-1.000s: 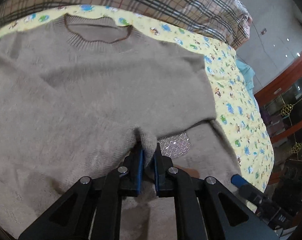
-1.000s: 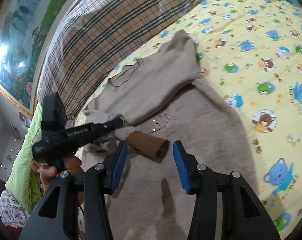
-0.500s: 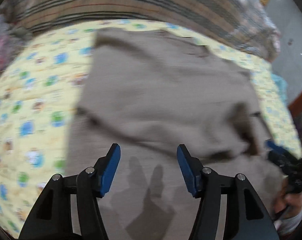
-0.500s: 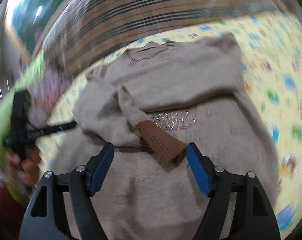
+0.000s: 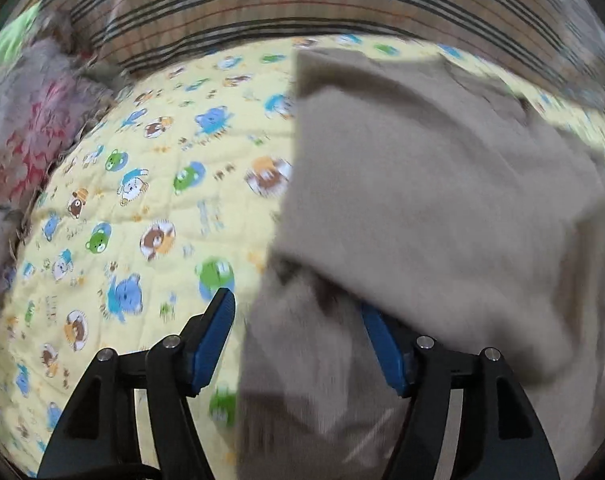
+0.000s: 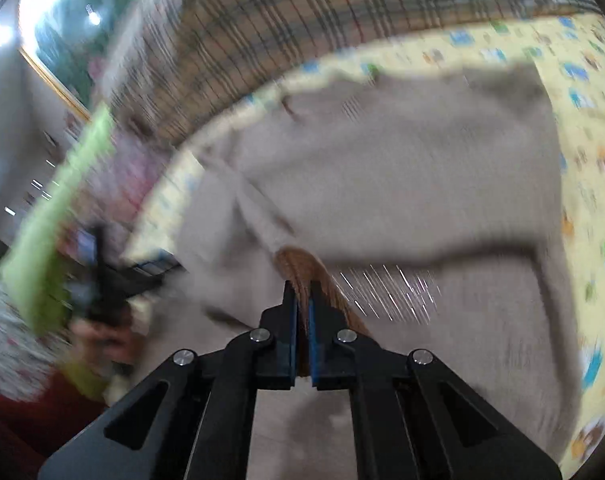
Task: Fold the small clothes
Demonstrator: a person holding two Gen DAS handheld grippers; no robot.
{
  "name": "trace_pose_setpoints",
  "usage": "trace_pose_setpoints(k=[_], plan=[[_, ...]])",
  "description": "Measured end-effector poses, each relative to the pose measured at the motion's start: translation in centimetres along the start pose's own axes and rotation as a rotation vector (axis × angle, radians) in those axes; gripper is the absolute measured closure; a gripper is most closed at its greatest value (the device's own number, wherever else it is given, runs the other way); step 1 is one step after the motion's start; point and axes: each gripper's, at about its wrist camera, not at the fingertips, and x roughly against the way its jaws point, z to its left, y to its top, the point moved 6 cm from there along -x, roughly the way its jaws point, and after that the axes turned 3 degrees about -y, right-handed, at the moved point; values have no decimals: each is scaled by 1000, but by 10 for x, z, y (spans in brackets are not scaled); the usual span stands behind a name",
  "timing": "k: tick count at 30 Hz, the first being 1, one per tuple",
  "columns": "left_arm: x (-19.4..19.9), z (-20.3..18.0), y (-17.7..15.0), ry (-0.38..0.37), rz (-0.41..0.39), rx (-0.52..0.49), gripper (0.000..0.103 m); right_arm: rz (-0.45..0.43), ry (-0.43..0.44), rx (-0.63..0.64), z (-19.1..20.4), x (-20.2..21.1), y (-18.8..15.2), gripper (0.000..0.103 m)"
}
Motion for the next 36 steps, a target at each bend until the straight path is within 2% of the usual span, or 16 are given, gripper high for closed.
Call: trace_pose_setpoints(k=[3, 4, 7, 9, 11, 14, 18, 21, 23, 24, 25, 28, 31, 34, 36], plan=[[-8, 16, 17, 66, -50, 103, 36, -106, 109, 10, 27, 40, 50, 98], [-11, 20, 19, 59, -62, 145, 35, -163, 133, 28, 38, 62, 71, 98], [-13, 34, 16, 38, -86, 232, 25, -214, 87, 46, 34, 88, 101, 98], [-12, 37, 14, 35, -103, 235, 22, -187, 30, -9, 8, 82, 102, 98], [-12, 39, 14, 26, -105, 244, 19, -112, -46, -95, -31, 65, 91, 98], [-13, 40, 10, 15, -98, 271, 17, 1, -89, -208, -74, 38, 66, 98], [-18, 41, 14, 3, -114, 282, 15, 74, -133, -250, -93, 22, 57, 98], [-15, 39, 7, -2, -118, 291, 14, 59, -46, -299, -86, 32, 68, 98], [-15, 39, 6, -2, -115, 291, 13, 58, 64, -340, -78, 40, 72, 98], [-15, 38, 5, -2, -116, 289, 11, 67, 68, -330, -76, 41, 73, 98], [-15, 36, 5, -4, -116, 285, 10, 78, 34, -326, -79, 38, 73, 98], [-14, 34, 5, 17, -120, 272, 9, 124, -218, -311, -113, 13, 64, 94], [-13, 36, 4, 6, -125, 285, 8, 96, -415, -271, -131, 10, 57, 93], [-12, 36, 4, 6, -128, 291, 8, -10, -457, -236, -117, 25, 54, 93], [-11, 36, 4, 11, -131, 292, 8, -72, -422, -148, -86, 32, 51, 92]])
